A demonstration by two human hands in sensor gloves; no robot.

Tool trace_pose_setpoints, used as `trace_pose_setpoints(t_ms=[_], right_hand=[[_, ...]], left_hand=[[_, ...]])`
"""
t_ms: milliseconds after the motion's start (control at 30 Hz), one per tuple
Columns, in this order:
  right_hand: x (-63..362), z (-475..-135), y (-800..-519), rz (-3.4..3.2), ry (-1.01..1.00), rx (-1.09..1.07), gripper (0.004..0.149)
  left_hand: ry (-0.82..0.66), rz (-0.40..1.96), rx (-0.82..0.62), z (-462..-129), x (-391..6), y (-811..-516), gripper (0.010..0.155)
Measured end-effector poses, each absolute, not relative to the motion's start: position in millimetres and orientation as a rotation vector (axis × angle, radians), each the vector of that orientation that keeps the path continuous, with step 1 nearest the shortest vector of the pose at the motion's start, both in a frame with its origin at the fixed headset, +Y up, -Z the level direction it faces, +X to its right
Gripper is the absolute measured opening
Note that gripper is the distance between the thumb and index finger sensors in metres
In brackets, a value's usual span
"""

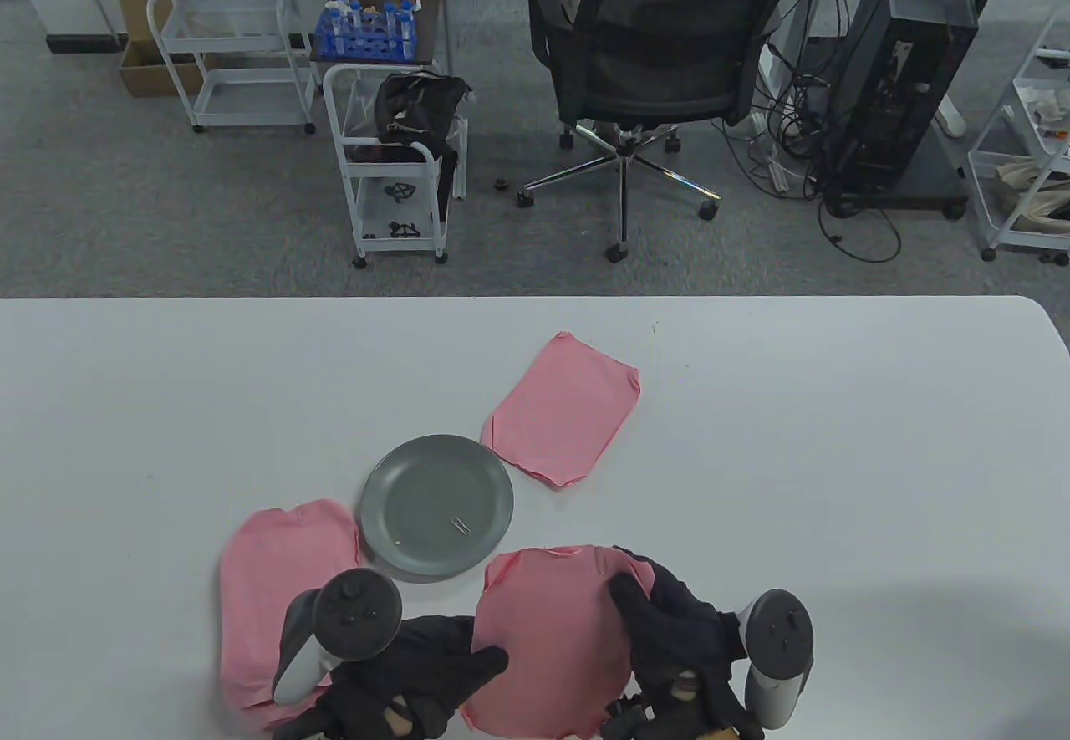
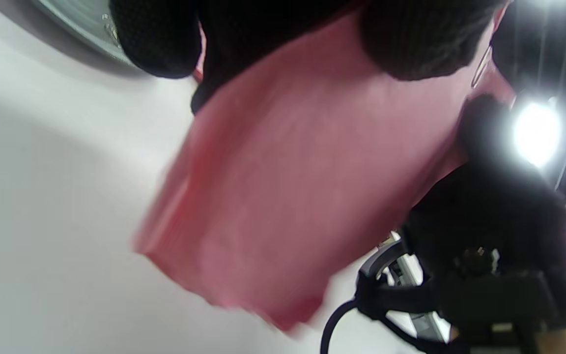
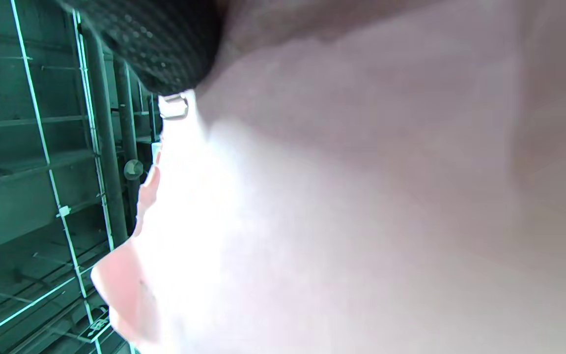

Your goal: Pinch and push to attach paper clips

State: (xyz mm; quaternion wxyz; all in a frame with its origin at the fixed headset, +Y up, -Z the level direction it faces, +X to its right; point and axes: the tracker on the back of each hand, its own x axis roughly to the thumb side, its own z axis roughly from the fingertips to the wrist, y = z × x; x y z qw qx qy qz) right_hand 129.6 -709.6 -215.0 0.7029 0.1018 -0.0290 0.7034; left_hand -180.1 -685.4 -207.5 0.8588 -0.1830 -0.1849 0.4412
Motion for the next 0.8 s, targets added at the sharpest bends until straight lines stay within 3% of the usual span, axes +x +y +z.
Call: trace_pose_setpoints(t_ms=[100, 200, 300, 367, 467, 600, 700, 800], right_hand=[[128.5, -213.1, -709.5, 1.56, -0.062, 0.232, 0.053], [140.7, -215.6, -708.6, 1.601, -0.124, 0.189, 0.055], [152.4, -220.0, -711.7, 1.566, -0.126, 0.152, 0.055], [156.6, -222.0, -714.6, 1.562, -0.133, 0.128, 0.054], [161.8, -223.8, -718.2, 1.637, -0.181, 0.088, 0.054], [166.5, -224.2, -721.0, 1.667, -0.2, 0.052, 0.054], [167.4, -225.0, -721.6, 1.662, -0.195, 0.049, 0.054], [167.0, -226.0, -722.9, 1.678, -0.189, 0.041, 0.056]], left_hand=[[-0.25, 0.974, -0.237, -216.1, -225.5, -675.7, 0.045], [0.004, 1.06, -0.157, -222.0, -307.5, -681.2, 0.045], [0.211, 1.116, -0.293, -218.1, -370.5, -700.8, 0.045], [0.294, 1.125, -0.34, -217.5, -388.7, -713.4, 0.045], [0.397, 1.068, -0.476, -222.0, -402.0, -735.2, 0.045], [0.554, 0.913, -0.549, -224.8, -409.1, -754.7, 0.047], [0.614, 0.755, -0.557, -226.4, -402.9, -756.3, 0.055], [0.661, 0.421, -0.547, -229.7, -386.6, -744.9, 0.069]])
